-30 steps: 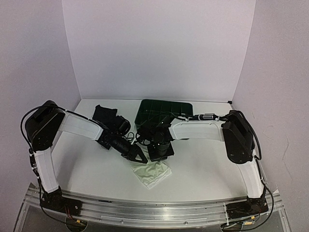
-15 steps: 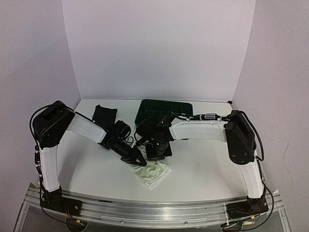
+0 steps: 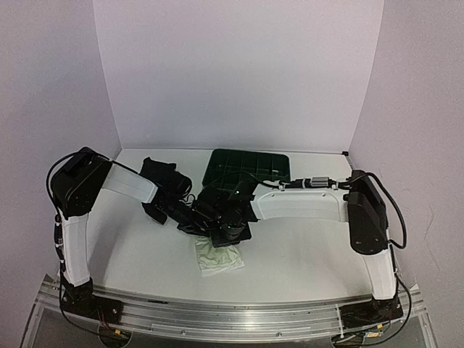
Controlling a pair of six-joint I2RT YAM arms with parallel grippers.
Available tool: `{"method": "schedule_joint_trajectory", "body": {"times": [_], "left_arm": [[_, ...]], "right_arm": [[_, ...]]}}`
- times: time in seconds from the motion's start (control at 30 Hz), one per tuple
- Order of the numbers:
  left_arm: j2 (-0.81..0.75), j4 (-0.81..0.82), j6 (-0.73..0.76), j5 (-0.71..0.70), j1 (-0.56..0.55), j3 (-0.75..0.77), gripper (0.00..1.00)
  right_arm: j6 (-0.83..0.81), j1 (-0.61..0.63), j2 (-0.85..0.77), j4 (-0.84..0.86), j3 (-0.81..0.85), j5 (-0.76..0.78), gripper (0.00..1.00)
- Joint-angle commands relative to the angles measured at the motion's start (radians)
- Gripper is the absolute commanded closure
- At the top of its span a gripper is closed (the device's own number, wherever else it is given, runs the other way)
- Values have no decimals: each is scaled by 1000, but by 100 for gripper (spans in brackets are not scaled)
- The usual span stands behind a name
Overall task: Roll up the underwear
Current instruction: Fold the underwear at the center of the board.
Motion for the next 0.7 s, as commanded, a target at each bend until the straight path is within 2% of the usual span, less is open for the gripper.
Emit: {"method": "schedule_joint_trajectory", "body": {"times": [0.0,0.2,0.37,0.53,0.67], "left_arm": [[-5,-75,46,25,33,49,75],[-19,-203,116,75,58,108,72],[-83,-289,117,9,147,97,73],[-164,-233,17,-8,158,1,70],[-127,-185,-31,-24,157,-76,66]], "right_arm": [[18,6,11,6,9,57,100],[16,4,39,8,29,113,100],[32,-3,18,8,9,120,100],[29,-3,21,8,23,125,100],[14,-3,28,8,39,126,100]]}}
